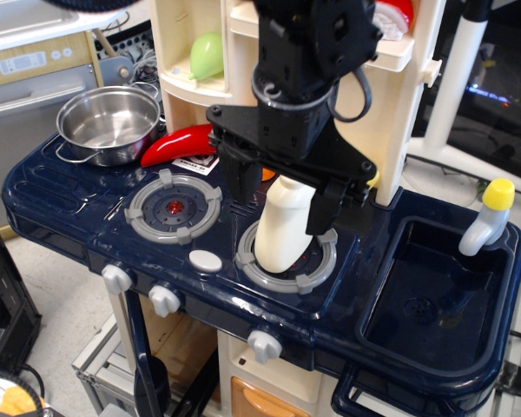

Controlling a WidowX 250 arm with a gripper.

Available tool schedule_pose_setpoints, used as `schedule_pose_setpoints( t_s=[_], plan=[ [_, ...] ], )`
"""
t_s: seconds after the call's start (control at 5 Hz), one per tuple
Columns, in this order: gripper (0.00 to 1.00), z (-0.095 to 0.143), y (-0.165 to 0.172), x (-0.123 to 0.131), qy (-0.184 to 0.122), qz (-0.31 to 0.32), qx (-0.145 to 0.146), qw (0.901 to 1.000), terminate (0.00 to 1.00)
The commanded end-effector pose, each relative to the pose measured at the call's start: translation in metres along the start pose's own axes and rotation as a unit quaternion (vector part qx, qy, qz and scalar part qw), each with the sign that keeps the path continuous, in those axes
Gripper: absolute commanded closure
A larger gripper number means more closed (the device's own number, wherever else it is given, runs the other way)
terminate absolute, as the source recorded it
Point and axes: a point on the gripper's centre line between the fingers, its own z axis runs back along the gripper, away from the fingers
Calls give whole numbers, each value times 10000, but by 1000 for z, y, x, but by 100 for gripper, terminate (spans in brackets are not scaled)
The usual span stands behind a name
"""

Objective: Put detergent in sink

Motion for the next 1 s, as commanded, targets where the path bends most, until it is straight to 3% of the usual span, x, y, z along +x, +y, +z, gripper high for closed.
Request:
schedule_pose_setpoints(
  t_s=[0.0,0.2,0.4,0.6,0.8],
  plan=[
    [0,-13,4,14,-318,-145,-75,9994,0],
    [0,-23,2,19,-428,-191,-237,9986,0],
    [0,-32,0,20,-491,-32,-126,9987,0],
    [100,-37,-2,20,-655,169,-85,9977,0],
    [100,-37,-10,16,-710,337,-187,9967,0]
  ],
)
